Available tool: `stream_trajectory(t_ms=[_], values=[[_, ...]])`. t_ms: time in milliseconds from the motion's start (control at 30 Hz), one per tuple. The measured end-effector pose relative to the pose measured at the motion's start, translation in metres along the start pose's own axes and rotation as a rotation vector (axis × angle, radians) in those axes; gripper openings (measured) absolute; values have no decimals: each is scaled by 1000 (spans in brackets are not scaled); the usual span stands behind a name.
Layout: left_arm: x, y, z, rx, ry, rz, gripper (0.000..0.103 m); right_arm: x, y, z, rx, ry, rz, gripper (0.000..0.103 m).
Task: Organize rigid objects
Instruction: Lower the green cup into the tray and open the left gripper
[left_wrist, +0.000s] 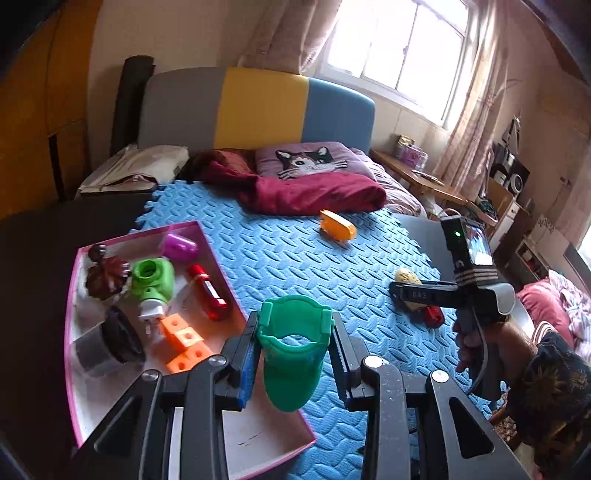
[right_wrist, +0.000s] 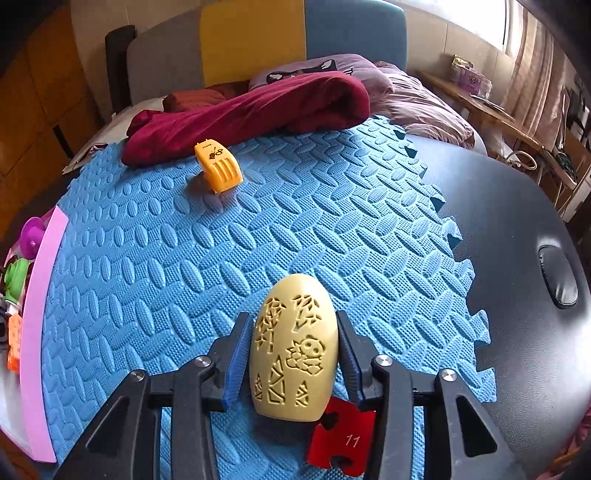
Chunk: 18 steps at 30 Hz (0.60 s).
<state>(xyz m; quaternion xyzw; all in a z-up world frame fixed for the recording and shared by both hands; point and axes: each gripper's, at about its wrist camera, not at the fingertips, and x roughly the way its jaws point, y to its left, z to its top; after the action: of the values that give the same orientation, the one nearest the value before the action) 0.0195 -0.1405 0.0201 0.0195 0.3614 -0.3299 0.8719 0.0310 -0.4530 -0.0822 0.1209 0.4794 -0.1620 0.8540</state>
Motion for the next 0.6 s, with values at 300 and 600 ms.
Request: stream_trajectory(t_ms=[300, 600], values=[[-25, 51, -6, -90, -29, 107, 35, -3, 7, -2, -53, -17, -20, 44], [-59, 114, -30, -205, -32, 240, 35, -5, 10, -4, -73, -29, -35, 43]])
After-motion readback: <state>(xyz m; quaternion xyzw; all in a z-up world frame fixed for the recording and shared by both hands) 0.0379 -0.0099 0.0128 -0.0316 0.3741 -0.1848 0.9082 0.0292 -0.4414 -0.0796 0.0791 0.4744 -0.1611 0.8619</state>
